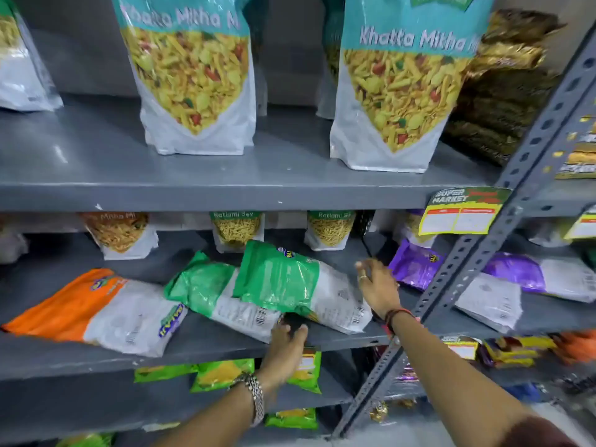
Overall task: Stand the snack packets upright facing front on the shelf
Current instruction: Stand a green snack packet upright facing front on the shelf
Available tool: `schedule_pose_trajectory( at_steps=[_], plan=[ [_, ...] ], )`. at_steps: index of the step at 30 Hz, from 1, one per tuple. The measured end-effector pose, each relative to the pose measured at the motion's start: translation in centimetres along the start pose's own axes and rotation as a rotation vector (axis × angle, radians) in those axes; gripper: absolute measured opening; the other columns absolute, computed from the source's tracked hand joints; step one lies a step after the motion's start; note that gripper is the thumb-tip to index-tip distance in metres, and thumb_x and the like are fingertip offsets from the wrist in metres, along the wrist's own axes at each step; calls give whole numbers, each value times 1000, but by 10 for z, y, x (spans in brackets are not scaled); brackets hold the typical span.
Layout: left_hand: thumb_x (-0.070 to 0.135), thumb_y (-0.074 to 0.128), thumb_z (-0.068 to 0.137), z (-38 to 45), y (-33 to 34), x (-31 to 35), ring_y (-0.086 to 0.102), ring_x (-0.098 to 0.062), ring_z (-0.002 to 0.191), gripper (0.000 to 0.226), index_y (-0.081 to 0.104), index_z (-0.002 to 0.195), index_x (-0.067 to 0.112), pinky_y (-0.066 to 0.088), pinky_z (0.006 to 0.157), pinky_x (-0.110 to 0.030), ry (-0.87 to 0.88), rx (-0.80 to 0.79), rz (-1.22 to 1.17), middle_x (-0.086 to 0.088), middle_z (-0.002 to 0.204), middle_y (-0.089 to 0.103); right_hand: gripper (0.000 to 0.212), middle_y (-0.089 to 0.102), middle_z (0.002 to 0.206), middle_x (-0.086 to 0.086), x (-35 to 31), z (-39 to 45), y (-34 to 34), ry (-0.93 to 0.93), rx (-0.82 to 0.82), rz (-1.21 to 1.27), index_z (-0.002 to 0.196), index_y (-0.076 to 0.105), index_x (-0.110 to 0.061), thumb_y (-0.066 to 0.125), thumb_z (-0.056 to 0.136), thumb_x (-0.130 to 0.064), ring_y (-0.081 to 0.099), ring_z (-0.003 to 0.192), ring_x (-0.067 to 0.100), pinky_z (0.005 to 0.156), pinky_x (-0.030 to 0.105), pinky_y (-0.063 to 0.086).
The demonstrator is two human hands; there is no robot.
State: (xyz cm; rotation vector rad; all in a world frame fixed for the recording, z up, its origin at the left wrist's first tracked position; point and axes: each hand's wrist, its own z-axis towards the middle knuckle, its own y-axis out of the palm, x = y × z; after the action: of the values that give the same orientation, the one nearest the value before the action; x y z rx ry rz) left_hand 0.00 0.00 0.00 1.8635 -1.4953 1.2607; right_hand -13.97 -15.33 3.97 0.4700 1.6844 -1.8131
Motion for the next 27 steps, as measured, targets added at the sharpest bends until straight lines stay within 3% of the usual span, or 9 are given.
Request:
schedule_pose_trajectory(
  at_steps=[2,5,7,10,13,16,19,25,27],
  plan=[
    [38,43,93,10,14,10,46,-15,67,25,43,73,23,38,65,-29,-105,-55,-219,0,78,46,44,63,119,17,3,23,5,58,-189,13,116,56,-15,33,94,-46,55,116,35,97,41,42],
    [35,44,94,24,30,21,43,-13,61,32,40,65,22,35,55,-26,-178,-1,-375,2,69,42,46,56,132,15,-3,61,22,83,-366,58,122,53,-14,31,96,-44,51,122,32,103,37,37],
    [36,42,94,32,40,26,52,-17,74,25,48,78,17,42,59,-27,-212,14,-478,0,82,48,44,53,137,15,-10,79,34,62,-463,44,123,53,-12,30,97,-39,50,122,31,103,35,35],
    [31,41,95,38,53,33,52,-25,109,19,45,106,16,42,84,-32,-214,76,-611,-2,113,49,35,53,135,19,-20,96,46,8,-634,80,116,57,-8,35,98,-28,53,114,28,94,30,37],
    [29,46,92,42,61,34,52,-27,116,24,48,112,16,42,92,-34,-168,104,-700,-6,117,54,41,49,141,13,-24,103,54,-33,-723,145,130,52,-6,42,96,-27,49,124,27,98,26,35],
    [36,51,90,46,62,30,56,-25,106,30,52,107,11,47,92,-35,-158,182,-719,-6,107,58,42,48,142,10,-20,102,59,-94,-676,202,132,49,-9,45,95,-27,46,126,24,95,20,29],
    [35,45,93,49,64,26,57,-27,101,27,56,93,10,48,94,-41,-130,223,-764,-4,92,62,38,54,135,12,-10,100,56,-41,-664,311,126,55,-6,49,94,-24,51,121,24,99,27,36],
    [28,42,95,34,62,14,65,-20,82,21,58,86,17,57,62,-29,-45,273,-786,-5,87,68,32,69,106,16,29,77,39,304,-498,449,104,67,8,60,84,-15,54,83,14,71,27,44],
    [28,44,94,29,59,16,66,-21,84,16,58,89,22,56,69,-31,12,293,-754,-5,88,69,27,74,101,14,39,67,33,351,-442,551,104,67,5,58,86,-11,58,71,11,63,19,51]
  ],
)
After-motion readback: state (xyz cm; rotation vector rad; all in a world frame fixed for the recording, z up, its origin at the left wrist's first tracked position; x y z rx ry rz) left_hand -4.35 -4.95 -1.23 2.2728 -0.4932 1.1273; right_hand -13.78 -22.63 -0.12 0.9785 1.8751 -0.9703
